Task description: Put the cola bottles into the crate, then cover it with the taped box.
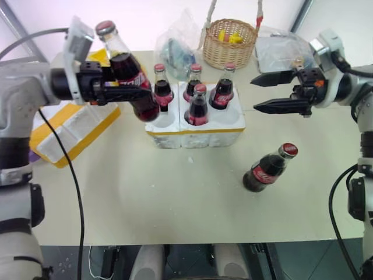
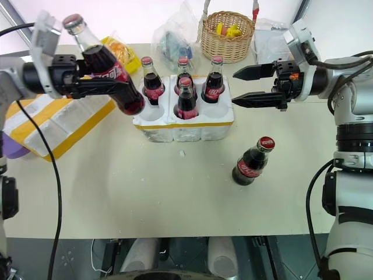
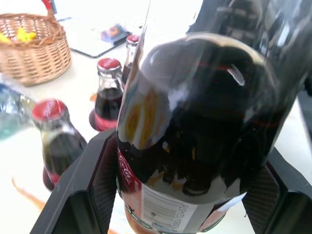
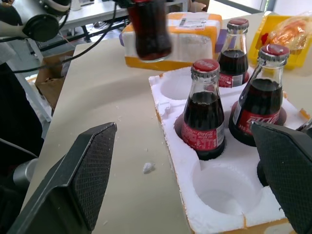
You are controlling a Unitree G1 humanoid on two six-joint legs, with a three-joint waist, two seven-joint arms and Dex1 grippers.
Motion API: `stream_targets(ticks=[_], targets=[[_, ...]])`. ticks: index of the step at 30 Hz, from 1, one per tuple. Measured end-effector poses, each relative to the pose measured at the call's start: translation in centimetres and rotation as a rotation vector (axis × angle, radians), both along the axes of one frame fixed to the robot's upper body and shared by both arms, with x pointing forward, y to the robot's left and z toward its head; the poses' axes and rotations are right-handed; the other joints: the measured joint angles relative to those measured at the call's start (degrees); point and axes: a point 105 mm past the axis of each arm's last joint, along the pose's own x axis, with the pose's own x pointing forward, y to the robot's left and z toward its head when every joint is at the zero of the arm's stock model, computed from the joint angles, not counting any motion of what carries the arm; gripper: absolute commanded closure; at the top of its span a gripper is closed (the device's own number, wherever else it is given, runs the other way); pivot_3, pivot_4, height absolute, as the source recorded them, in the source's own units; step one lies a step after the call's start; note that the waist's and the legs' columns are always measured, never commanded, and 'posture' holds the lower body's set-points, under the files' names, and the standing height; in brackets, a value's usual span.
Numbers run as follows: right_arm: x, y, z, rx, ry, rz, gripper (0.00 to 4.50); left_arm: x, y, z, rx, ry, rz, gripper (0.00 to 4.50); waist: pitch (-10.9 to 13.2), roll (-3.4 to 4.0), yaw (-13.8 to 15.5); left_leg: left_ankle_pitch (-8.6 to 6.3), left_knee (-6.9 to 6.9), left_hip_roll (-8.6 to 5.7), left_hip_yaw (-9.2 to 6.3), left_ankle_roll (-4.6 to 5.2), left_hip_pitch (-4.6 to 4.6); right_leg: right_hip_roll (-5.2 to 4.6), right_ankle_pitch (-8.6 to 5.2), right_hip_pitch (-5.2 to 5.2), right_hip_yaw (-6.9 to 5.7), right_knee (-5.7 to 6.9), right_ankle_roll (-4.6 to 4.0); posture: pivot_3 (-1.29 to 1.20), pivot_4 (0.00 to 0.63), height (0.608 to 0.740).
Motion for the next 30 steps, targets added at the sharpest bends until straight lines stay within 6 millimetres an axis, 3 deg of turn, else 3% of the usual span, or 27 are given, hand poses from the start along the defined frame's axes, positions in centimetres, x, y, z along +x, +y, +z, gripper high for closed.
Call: stream_targets(ticks=[6, 16, 18, 20, 27, 30], targets=[[-0.1, 0.1, -0.4, 0.005, 0.008, -0.011, 0.00, 3.1, -1.1, -2.7, 0.027, 0.049, 0.014, 1.76, 0.0, -0.01, 0.0, 0.00, 0.01, 0.00, -0.01, 0.01, -0.03, 0.01, 0.00, -0.03, 0.00, 0.00, 0.00, 0.00, 0.150, 0.737], [-0.3, -0.2, -0.5, 0.030, 0.008, -0.037, 0.00, 3.8, -2.4, -5.8, 0.118, 0.079, -0.042, 1.76, 0.0, -0.01, 0.2, 0.00, 0.04, 0.00, -0.02, 0.01, -0.06, 0.01, 0.00, -0.05, 0.00, 0.03, 0.00, 0.00, 0.150, 0.737], [-0.3, -0.2, -0.7, 0.033, 0.012, -0.042, 0.00, 3.9, -2.8, -6.3, 0.144, 0.076, -0.052, 0.72, 0.0, -0.01, 0.2, 0.00, 0.04, 0.00, -0.02, 0.00, -0.06, 0.01, 0.00, -0.05, 0.01, 0.02, 0.00, 0.00, 0.150, 0.737], [-0.2, -0.1, -0.7, 0.036, 0.012, -0.042, 0.00, 3.9, -3.0, -6.4, 0.153, 0.066, -0.059, 0.06, 0.0, -0.01, 0.1, 0.00, 0.04, 0.00, -0.02, 0.00, -0.05, 0.01, 0.00, -0.05, 0.01, 0.03, 0.00, 0.00, 0.150, 0.737], [-0.1, -0.1, -0.8, 0.038, 0.012, -0.054, 0.00, 3.8, -2.4, -7.6, 0.163, 0.076, -0.047, 0.06, 0.0, -0.01, 0.1, 0.00, 0.04, 0.01, -0.03, 0.01, -0.04, 0.01, 0.00, -0.04, 0.01, 0.05, 0.00, 0.00, 0.150, 0.737], [0.0, -0.4, -1.1, 0.040, 0.010, -0.074, 0.00, 3.4, -1.0, -6.8, 0.133, 0.070, -0.013, 0.06, 0.0, -0.01, 0.0, 0.00, 0.03, 0.01, -0.03, 0.01, -0.05, 0.01, 0.00, -0.05, 0.00, 0.04, 0.00, 0.00, 0.150, 0.737]])
